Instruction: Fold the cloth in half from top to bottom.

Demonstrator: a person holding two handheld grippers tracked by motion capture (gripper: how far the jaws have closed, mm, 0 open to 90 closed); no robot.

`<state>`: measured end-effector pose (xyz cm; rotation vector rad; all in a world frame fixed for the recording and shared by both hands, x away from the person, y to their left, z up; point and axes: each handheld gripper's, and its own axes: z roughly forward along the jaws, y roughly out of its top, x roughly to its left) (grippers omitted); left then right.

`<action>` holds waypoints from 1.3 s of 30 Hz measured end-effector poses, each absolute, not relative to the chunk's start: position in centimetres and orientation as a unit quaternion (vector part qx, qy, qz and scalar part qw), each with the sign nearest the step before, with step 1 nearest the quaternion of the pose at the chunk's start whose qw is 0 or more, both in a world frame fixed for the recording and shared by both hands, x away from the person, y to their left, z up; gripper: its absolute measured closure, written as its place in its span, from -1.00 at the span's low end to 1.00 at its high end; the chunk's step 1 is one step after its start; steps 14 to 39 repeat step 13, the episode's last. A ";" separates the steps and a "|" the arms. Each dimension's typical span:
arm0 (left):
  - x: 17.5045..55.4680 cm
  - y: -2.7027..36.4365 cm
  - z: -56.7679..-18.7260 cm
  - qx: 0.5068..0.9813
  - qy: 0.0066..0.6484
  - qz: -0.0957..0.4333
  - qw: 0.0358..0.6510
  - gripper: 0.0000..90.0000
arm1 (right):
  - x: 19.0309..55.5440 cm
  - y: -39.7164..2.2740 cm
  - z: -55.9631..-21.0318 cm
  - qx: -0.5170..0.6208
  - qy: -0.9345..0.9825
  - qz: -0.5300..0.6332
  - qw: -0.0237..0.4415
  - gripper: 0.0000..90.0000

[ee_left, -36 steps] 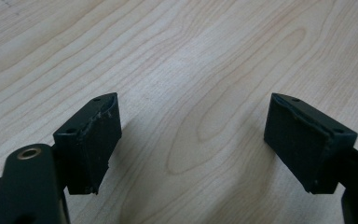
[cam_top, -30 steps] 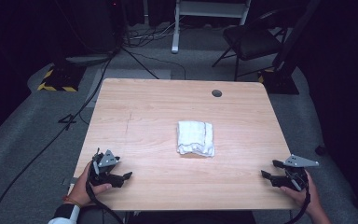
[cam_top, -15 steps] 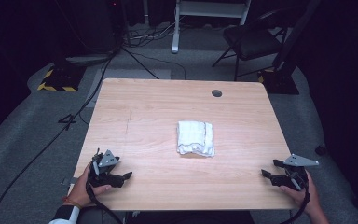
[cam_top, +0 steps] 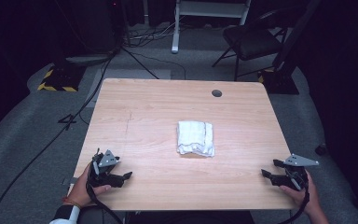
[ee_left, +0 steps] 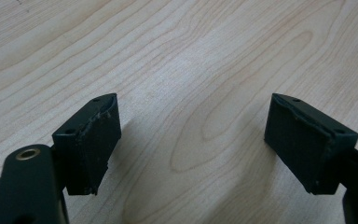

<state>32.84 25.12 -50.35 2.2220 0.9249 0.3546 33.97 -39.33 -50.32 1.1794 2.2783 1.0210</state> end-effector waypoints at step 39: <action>32.9 25.1 -50.4 0.857 0.356 0.137 0.347 -0.59 | 34.0 -39.4 -50.3 0.420 0.810 0.364 0.188 -0.42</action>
